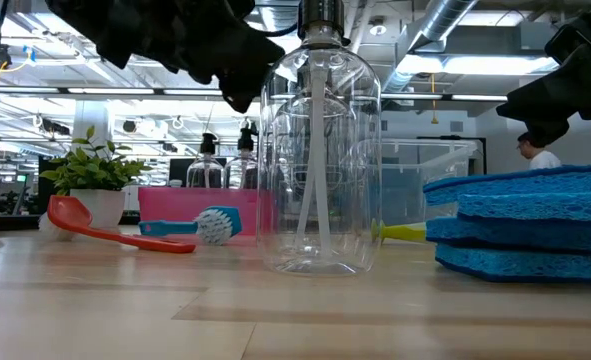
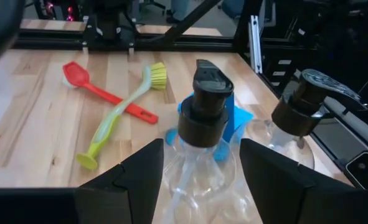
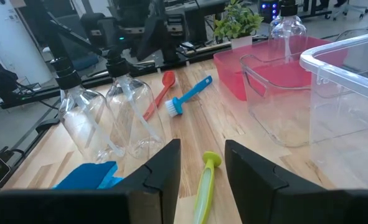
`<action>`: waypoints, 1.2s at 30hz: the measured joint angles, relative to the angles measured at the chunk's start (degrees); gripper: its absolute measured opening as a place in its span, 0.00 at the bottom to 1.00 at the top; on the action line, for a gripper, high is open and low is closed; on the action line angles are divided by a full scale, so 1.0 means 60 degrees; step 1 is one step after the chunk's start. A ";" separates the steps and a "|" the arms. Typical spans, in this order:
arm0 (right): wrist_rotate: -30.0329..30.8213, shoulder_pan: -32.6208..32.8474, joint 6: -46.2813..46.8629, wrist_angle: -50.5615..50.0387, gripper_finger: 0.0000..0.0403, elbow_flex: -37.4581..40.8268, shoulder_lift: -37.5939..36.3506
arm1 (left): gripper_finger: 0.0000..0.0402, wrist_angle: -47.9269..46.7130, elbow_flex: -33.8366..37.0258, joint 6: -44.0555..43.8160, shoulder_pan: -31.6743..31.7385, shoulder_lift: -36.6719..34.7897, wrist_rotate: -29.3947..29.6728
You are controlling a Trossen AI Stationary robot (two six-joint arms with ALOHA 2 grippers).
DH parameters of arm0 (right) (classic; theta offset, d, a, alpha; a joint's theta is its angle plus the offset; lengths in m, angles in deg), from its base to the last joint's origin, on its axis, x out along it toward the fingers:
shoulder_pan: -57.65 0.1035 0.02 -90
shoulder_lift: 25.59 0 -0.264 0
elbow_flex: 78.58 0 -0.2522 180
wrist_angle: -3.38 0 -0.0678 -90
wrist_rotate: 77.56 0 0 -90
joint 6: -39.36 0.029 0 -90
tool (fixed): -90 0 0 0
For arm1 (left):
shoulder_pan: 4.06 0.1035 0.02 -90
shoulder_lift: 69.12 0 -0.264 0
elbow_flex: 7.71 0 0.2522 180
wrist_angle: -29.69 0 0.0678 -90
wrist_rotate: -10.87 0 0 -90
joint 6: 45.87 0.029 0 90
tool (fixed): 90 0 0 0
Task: Pick & Place Kitchen Sink Supplies
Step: Put the spray bottle into the pink bin
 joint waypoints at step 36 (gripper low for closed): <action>-0.0002 0.0001 0.0000 -0.0001 0.30 0.0000 0.0003 | 0.67 0.1200 0.0000 0.0025 0.0029 0.0289 0.0284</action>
